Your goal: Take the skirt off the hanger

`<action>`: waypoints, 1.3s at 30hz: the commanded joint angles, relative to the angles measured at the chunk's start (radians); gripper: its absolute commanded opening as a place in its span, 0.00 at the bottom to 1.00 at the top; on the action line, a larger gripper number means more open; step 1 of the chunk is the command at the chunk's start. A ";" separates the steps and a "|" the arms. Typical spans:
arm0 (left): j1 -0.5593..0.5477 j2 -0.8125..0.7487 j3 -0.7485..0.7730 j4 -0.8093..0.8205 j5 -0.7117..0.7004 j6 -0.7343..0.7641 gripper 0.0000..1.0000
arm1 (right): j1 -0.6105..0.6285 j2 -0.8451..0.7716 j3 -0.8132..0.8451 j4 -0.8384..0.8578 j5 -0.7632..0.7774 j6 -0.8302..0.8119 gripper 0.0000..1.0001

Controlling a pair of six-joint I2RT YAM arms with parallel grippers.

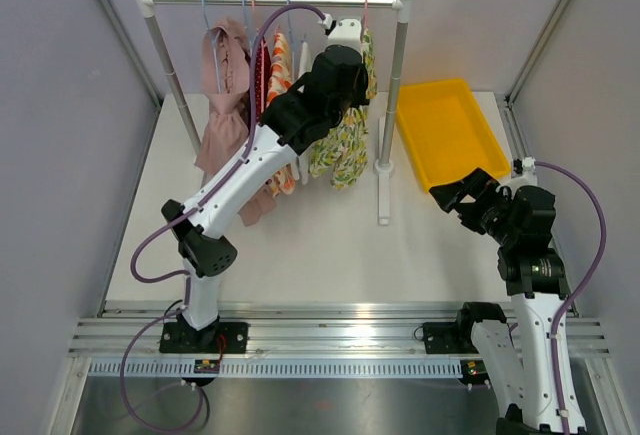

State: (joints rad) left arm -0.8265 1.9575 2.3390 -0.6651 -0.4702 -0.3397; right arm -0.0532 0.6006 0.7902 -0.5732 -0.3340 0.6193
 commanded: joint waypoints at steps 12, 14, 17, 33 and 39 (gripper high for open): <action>-0.019 -0.209 0.000 0.015 -0.068 -0.027 0.00 | 0.277 0.281 0.380 0.090 -0.139 -0.188 0.98; -0.020 -0.210 -0.001 0.004 -0.071 -0.041 0.00 | 0.421 0.364 0.482 0.000 0.085 -0.275 0.98; -0.028 -0.216 -0.006 -0.001 -0.073 -0.050 0.00 | 0.656 0.421 0.530 -0.030 0.323 -0.300 0.97; -0.037 -0.298 -0.115 0.029 -0.061 -0.065 0.00 | 0.843 0.536 0.428 0.234 0.294 -0.191 0.97; -0.037 -0.327 -0.118 0.027 -0.038 -0.081 0.00 | 0.852 0.568 0.371 0.318 0.316 -0.179 0.84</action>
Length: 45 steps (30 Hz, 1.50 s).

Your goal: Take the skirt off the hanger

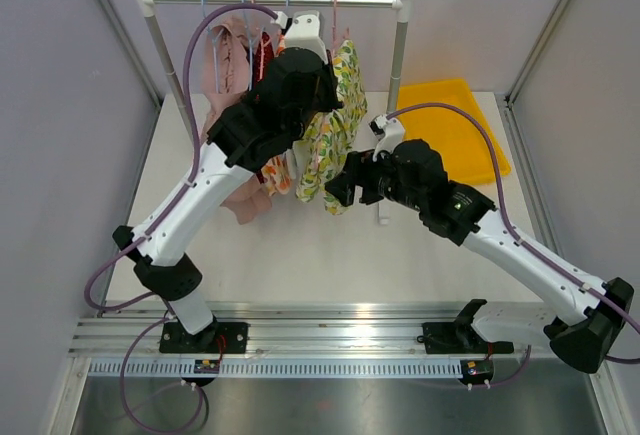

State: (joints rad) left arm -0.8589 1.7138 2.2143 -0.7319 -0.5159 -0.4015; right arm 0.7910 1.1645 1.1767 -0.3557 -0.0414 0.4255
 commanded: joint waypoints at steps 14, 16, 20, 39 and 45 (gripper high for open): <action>-0.005 -0.192 -0.093 0.108 -0.002 -0.022 0.00 | 0.008 -0.144 -0.342 0.321 0.001 0.079 0.00; -0.005 -0.192 -0.052 0.098 -0.024 -0.001 0.00 | 0.008 -0.181 -0.441 0.284 0.067 0.110 0.00; -0.005 -0.177 0.062 0.063 -0.081 0.093 0.00 | 0.008 -0.310 -0.595 0.184 0.172 0.220 0.00; -0.078 -0.405 -0.409 0.094 -0.048 0.009 0.00 | -0.001 -0.192 0.273 -0.074 0.727 -0.451 0.00; -0.086 -0.488 -0.547 0.107 -0.039 -0.022 0.00 | -0.267 0.038 0.569 -0.077 0.534 -0.527 0.00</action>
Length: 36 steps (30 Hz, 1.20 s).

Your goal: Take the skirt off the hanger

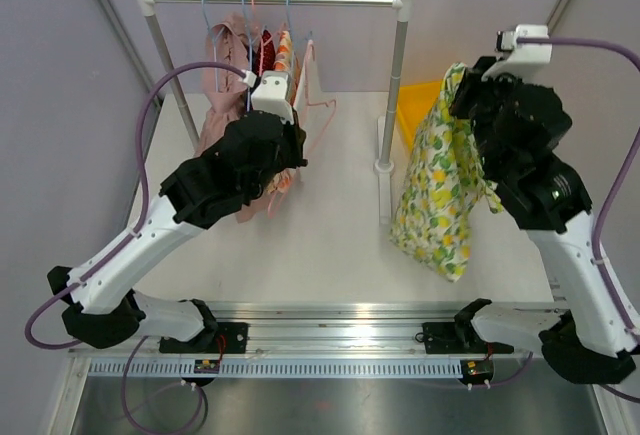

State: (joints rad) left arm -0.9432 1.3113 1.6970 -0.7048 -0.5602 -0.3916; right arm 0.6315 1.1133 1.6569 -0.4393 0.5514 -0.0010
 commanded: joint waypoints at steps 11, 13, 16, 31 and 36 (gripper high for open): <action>-0.002 -0.109 -0.134 0.085 0.023 -0.050 0.00 | -0.488 0.569 0.487 0.086 -0.143 -0.005 0.00; -0.002 -0.103 -0.131 0.085 0.032 -0.049 0.00 | -0.526 0.632 0.492 0.129 -0.154 0.054 0.00; -0.002 -0.078 -0.109 0.087 0.023 -0.036 0.00 | -0.555 0.668 0.430 0.149 -0.185 0.117 0.00; 0.001 0.316 0.450 0.111 -0.009 0.132 0.00 | -0.472 0.229 -0.687 0.286 -0.622 0.476 0.99; 0.001 0.387 0.529 0.157 0.005 0.132 0.00 | -0.464 0.129 -0.825 0.287 -0.663 0.460 0.99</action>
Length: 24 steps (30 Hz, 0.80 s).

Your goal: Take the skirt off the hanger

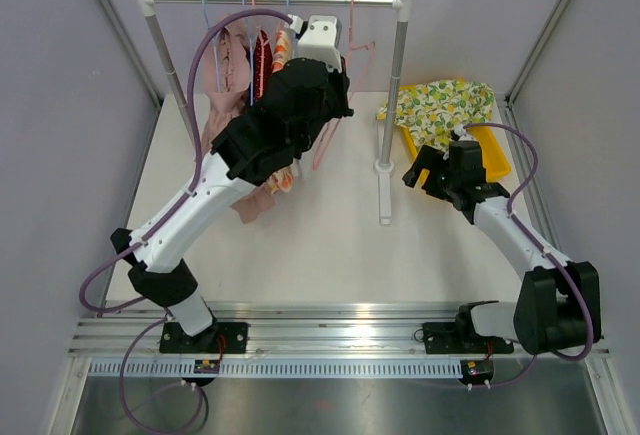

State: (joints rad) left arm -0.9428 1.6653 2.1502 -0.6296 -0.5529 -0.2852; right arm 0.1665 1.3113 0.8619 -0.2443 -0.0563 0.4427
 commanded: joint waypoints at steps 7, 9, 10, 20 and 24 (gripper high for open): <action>0.019 0.244 0.335 0.097 0.001 0.060 0.00 | 0.010 -0.138 -0.044 0.059 -0.091 0.066 0.99; 0.047 0.260 0.320 0.102 0.007 0.035 0.00 | 0.016 -0.153 -0.050 0.054 -0.100 0.074 0.99; 0.058 0.258 0.306 0.100 0.011 0.002 0.00 | 0.022 -0.168 -0.050 0.050 -0.102 0.073 0.99; 0.067 0.117 0.120 0.033 0.065 -0.086 0.03 | 0.030 -0.257 -0.096 0.002 -0.097 0.065 0.99; 0.052 0.009 0.086 0.008 0.053 -0.060 0.65 | 0.034 -0.282 -0.116 -0.004 -0.105 0.074 0.99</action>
State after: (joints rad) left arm -0.8783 1.8381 2.2330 -0.6388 -0.5064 -0.3424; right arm 0.1894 1.0622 0.7578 -0.2367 -0.1318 0.5034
